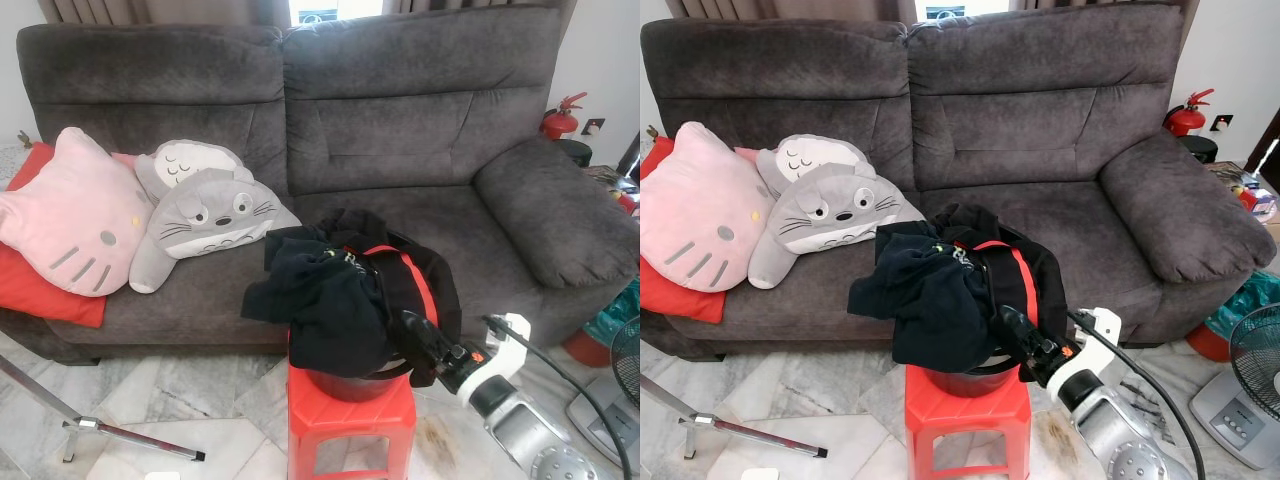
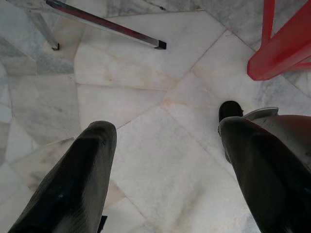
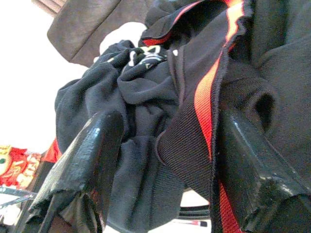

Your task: Hang hanger

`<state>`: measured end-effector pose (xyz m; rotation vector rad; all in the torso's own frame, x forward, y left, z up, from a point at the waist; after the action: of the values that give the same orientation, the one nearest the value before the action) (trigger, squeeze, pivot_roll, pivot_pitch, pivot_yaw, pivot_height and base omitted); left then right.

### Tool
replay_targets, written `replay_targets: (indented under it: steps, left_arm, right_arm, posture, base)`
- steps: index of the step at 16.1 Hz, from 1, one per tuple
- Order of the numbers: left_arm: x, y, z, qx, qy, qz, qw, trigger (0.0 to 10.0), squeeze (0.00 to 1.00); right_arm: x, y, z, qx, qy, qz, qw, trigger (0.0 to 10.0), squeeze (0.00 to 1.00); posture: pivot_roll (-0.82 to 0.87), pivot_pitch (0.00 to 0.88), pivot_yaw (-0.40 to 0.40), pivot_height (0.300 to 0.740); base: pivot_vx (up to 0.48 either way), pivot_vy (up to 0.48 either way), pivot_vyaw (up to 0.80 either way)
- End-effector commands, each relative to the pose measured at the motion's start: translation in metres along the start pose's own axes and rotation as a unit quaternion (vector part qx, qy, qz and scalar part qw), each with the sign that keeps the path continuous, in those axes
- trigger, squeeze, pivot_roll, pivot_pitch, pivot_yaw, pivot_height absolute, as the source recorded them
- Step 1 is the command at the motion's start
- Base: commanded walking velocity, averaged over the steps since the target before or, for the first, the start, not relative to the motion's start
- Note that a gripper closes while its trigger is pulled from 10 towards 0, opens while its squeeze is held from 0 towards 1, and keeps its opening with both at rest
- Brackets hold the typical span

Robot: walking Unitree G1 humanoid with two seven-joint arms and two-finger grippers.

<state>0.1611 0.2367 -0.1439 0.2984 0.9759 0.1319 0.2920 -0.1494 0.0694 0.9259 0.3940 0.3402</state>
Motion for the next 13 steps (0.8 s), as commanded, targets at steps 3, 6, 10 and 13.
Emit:
replay_targets:
  steps: [3,6,10,13]
  left_arm:
    - [0.000,0.003,-0.004,0.005,0.010,0.000,1.000,10.0,0.00]
    - [0.000,0.002,-0.004,0.005,0.009,-0.001,1.000,10.0,0.00]
    - [0.000,0.000,-0.003,0.005,0.009,-0.005,1.000,10.0,0.00]
    - [0.000,-0.001,-0.003,0.004,0.009,-0.006,1.000,10.0,0.00]
  right_arm:
    - [0.007,0.007,-0.004,-0.009,0.009,0.019,1.000,10.0,0.00]
    - [0.014,0.015,-0.001,-0.011,0.010,0.036,0.999,10.0,0.00]
    - [0.019,0.002,-0.007,-0.002,0.015,0.009,1.000,10.0,0.00]
    - [0.020,-0.001,-0.011,0.004,0.019,0.003,1.000,10.0,0.00]
  posture:
    - [-0.12,0.000,0.054,0.740]
    - [-0.12,0.000,0.053,0.740]
    - [-0.12,0.000,0.052,0.740]
    - [-0.12,0.000,0.052,0.740]
  base:
    - [0.000,0.000,0.00]
    - [0.000,0.000,0.00]
    - [0.000,0.000,0.00]
    - [0.000,0.000,0.00]
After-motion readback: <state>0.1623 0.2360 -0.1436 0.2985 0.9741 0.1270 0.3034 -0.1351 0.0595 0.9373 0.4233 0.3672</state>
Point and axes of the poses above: a point about 5 cm out from each wrist's last joint towards the gripper, its own x axis pointing out of the wrist towards the gripper, its own z axis along the axis of the wrist's last joint, y = z × x, the point moved 6 cm from there along x, pointing out of the wrist towards the gripper, and after that the axes turned 10 degrees about x, right-handed, at the moved point
